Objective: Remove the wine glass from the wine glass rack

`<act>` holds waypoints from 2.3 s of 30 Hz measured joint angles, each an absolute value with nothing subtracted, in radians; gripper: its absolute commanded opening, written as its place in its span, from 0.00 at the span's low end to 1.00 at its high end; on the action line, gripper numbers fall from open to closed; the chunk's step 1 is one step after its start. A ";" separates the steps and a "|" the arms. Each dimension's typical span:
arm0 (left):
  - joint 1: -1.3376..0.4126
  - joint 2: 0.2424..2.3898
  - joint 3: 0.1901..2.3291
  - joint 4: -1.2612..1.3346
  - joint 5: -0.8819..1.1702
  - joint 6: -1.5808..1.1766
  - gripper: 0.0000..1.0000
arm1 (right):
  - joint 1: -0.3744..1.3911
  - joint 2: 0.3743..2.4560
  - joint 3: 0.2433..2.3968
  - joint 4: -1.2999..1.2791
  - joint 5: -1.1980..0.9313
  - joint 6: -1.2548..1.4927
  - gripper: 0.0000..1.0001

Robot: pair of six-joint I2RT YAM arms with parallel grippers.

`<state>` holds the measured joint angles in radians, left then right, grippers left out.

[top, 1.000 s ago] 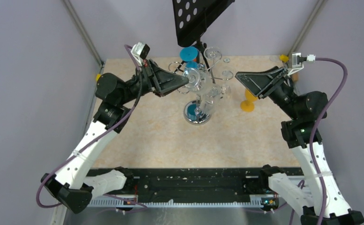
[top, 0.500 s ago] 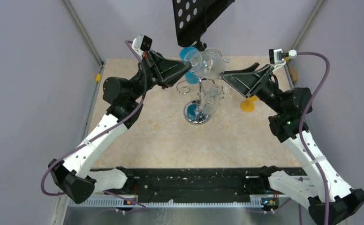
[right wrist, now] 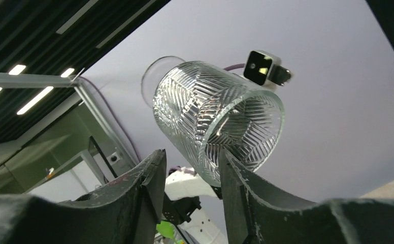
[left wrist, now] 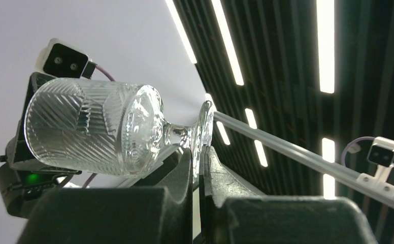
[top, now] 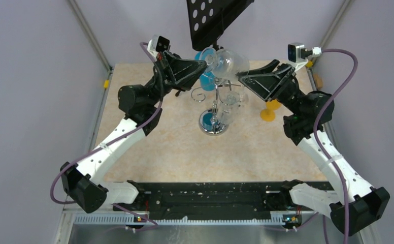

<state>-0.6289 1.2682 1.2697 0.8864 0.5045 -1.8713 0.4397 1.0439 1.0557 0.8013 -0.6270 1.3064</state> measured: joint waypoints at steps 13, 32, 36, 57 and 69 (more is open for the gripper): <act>-0.644 1.298 1.265 1.012 0.485 -2.000 0.00 | 0.443 1.095 1.089 1.041 -0.663 1.396 0.03; -0.640 1.243 1.217 0.985 0.484 -1.848 0.85 | 0.447 1.026 1.155 0.883 -0.665 1.232 0.00; -0.635 1.184 1.195 0.890 0.494 -1.733 0.88 | 0.449 0.943 1.200 0.624 -0.598 1.041 0.00; -0.627 1.117 1.512 -0.320 0.476 -0.811 0.94 | 0.437 0.936 1.461 -0.688 0.450 0.331 0.00; -0.626 1.116 1.559 -0.516 0.398 -0.682 0.94 | 0.010 1.119 1.333 -0.837 0.286 0.387 0.00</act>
